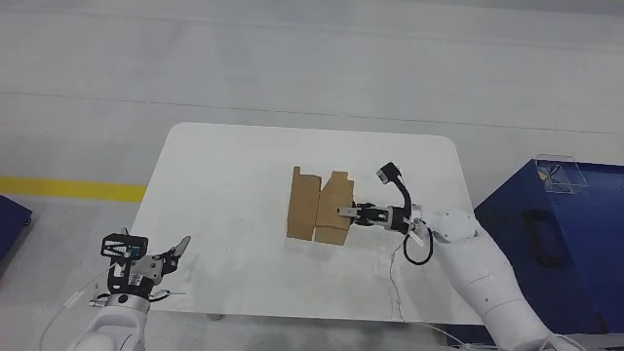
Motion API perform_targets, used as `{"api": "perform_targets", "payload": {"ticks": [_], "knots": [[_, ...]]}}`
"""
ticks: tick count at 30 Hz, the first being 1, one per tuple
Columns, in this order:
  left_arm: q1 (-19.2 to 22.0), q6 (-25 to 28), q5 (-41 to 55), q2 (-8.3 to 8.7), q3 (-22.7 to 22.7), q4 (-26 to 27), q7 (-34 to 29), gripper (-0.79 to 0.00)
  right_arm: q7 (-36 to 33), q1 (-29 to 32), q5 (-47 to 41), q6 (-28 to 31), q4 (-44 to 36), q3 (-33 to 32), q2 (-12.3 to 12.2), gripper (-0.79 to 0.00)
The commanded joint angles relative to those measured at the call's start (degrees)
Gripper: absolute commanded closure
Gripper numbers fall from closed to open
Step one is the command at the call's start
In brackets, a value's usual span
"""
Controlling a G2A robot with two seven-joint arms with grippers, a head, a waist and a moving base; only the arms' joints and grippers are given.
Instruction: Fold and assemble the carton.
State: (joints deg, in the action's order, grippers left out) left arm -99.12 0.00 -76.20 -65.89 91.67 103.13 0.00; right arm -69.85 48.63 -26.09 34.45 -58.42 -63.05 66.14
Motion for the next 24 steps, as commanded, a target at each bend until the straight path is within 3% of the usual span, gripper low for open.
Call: {"api": "perform_targets", "payload": {"ticks": [1,6,13,16,24], "knots": [[0.0,0.0,0.0,0.0,0.0,0.0,0.0,-0.785,-3.7,1.9,-3.2,-3.7,-11.0,-3.4,-1.9,0.0],[0.0,0.0,0.0,0.0,0.0,0.0,0.0,-0.785,-8.9,6.7,-6.4,-9.0,-29.7,-10.6,-4.9,0.0],[0.0,0.0,0.0,0.0,0.0,0.0,0.0,-0.785,-7.1,14.9,-7.4,-7.2,-45.9,-20.7,-6.9,0.0],[0.0,0.0,0.0,0.0,0.0,0.0,0.0,-0.785,-7.7,18.4,-7.2,-7.7,-48.7,-23.8,-7.5,0.0],[0.0,0.0,0.0,0.0,0.0,0.0,0.0,-0.785,-7.9,18.6,-6.8,-7.9,-48.9,-24.2,-7.6,0.0]]}}
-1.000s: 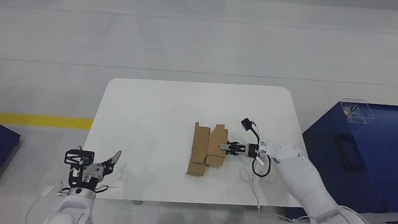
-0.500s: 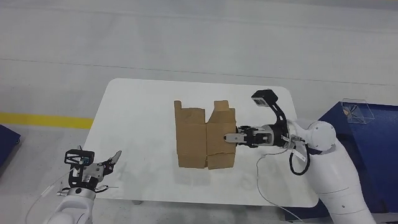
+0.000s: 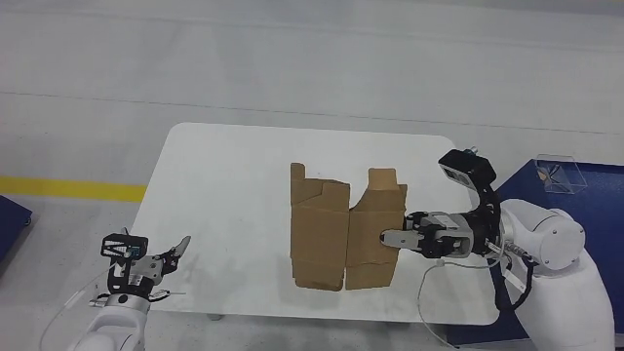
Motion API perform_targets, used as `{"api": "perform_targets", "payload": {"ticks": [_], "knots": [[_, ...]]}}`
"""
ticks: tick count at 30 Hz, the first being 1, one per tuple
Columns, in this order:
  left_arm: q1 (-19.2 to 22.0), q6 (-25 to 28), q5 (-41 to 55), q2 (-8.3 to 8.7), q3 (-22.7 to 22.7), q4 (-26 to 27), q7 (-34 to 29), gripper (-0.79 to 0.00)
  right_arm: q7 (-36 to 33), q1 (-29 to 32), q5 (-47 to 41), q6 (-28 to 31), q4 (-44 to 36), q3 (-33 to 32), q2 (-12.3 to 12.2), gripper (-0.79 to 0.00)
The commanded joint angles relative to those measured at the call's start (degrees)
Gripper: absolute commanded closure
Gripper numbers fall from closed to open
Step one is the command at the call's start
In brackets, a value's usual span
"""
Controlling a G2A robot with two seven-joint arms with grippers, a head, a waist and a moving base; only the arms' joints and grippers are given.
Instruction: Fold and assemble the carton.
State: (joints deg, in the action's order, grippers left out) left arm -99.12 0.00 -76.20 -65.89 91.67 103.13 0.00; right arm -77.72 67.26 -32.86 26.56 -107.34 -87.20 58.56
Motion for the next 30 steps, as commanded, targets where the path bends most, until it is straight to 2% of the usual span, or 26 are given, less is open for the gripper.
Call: {"api": "perform_targets", "payload": {"ticks": [1,19,21,24,27,30], "knots": [[0.0,0.0,0.0,0.0,0.0,0.0,0.0,-0.785,0.0,0.0,0.0,0.0,0.0,0.0,0.0,0.0],[0.0,0.0,0.0,0.0,0.0,0.0,0.0,-0.785,0.0,0.0,0.0,0.0,0.0,0.0,0.0,0.0],[0.0,0.0,0.0,0.0,0.0,0.0,0.0,-0.785,1.5,0.6,-1.1,-1.2,-0.6,0.3,0.0,0.0],[0.0,0.0,0.0,0.0,0.0,0.0,0.0,-0.785,3.1,0.6,-10.7,-4.1,-0.5,-0.9,0.1,0.0],[0.0,0.0,0.0,0.0,0.0,0.0,0.0,-0.785,2.2,0.4,-25.4,-9.0,0.2,-1.3,0.3,0.0],[0.0,0.0,0.0,0.0,0.0,0.0,0.0,-0.785,3.5,0.2,-40.1,-19.0,2.1,1.2,0.8,0.0]]}}
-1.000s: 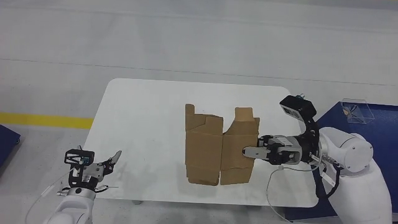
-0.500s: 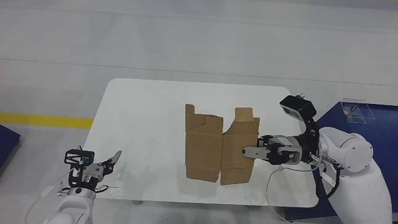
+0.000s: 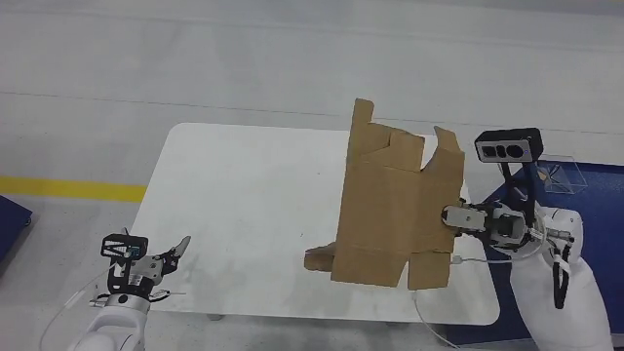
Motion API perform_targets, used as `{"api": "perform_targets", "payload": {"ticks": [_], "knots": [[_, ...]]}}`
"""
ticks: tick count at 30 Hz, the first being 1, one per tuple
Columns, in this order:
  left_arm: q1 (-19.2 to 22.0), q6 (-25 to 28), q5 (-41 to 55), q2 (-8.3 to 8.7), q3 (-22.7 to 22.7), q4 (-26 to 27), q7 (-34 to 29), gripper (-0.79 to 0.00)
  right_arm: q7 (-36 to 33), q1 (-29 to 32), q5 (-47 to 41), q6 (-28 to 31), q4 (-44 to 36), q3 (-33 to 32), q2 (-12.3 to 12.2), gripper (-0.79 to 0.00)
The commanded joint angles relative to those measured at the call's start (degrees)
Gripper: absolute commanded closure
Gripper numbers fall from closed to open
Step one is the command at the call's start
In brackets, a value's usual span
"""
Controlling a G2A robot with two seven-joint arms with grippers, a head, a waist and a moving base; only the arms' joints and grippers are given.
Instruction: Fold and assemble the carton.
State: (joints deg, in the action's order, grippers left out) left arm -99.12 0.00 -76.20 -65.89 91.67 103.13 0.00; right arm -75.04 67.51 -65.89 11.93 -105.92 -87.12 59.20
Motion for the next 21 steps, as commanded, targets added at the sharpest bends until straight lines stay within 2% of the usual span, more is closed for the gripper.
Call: {"api": "perform_targets", "payload": {"ticks": [1,6,13,17,19,21], "knots": [[0.0,0.0,0.0,0.0,0.0,0.0,0.0,-0.785,2.1,-0.2,-11.6,-7.6,1.3,2.6,0.4,0.0],[0.0,0.0,0.0,0.0,0.0,0.0,0.0,-0.785,8.3,0.3,-26.5,-28.0,3.5,14.8,1.8,0.0],[0.0,0.0,0.0,0.0,0.0,0.0,0.0,-0.785,18.4,1.1,-51.2,-48.6,6.6,27.2,4.1,0.0],[0.0,0.0,0.0,0.0,0.0,0.0,0.0,-0.785,29.6,1.3,-66.4,-57.4,7.8,30.9,4.6,0.0],[0.0,0.0,0.0,0.0,0.0,0.0,0.0,-0.785,34.2,1.3,-75.0,-58.8,7.4,31.6,4.8,0.0],[0.0,0.0,0.0,0.0,0.0,0.0,0.0,-0.785,37.8,0.7,-79.7,-59.7,7.1,31.6,4.8,0.0]]}}
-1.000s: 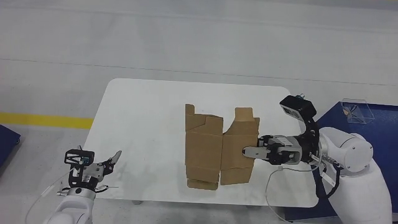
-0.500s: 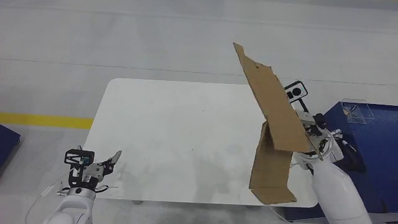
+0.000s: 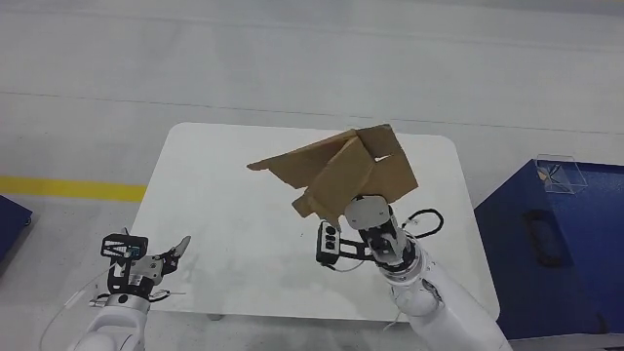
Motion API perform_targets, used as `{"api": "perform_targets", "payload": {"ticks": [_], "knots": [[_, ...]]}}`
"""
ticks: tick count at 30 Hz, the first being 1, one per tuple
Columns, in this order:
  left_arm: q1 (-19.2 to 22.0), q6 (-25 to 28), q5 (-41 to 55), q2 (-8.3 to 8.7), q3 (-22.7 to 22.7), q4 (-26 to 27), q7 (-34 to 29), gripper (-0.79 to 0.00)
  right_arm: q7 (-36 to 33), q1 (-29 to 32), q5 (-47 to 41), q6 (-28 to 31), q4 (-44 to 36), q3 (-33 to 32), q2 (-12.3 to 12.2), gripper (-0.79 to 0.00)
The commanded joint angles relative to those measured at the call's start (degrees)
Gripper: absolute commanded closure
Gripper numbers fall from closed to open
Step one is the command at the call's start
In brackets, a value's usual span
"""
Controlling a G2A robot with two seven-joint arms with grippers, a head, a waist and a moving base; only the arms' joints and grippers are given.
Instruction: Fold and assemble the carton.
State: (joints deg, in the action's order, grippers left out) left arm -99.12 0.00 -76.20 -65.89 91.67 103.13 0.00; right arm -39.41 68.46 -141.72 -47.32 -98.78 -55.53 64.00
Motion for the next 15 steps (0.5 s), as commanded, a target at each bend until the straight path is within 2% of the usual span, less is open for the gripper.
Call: {"api": "perform_targets", "payload": {"ticks": [1,4,7,10,13,15], "knots": [[0.0,0.0,0.0,0.0,0.0,0.0,0.0,-0.785,3.1,-0.2,-6.2,-0.7,0.2,0.1,0.2,0.0],[0.0,0.0,0.0,0.0,0.0,0.0,0.0,-0.785,4.1,-0.9,-8.3,1.1,0.4,-0.6,0.6,0.0],[0.0,0.0,0.0,0.0,0.0,0.0,0.0,-0.785,0.6,-1.3,-2.3,2.0,-0.5,-2.9,1.0,0.0],[0.0,0.0,0.0,0.0,0.0,0.0,0.0,-0.785,-8.5,-2.1,11.2,7.3,-2.0,-7.5,1.4,0.0],[0.0,0.0,0.0,0.0,0.0,0.0,0.0,-0.785,-22.1,-3.9,35.0,17.6,-2.8,-12.3,1.4,0.0],[0.0,0.0,0.0,0.0,0.0,0.0,0.0,-0.785,-30.0,-4.5,46.3,27.0,-1.6,-15.1,1.3,0.0]]}}
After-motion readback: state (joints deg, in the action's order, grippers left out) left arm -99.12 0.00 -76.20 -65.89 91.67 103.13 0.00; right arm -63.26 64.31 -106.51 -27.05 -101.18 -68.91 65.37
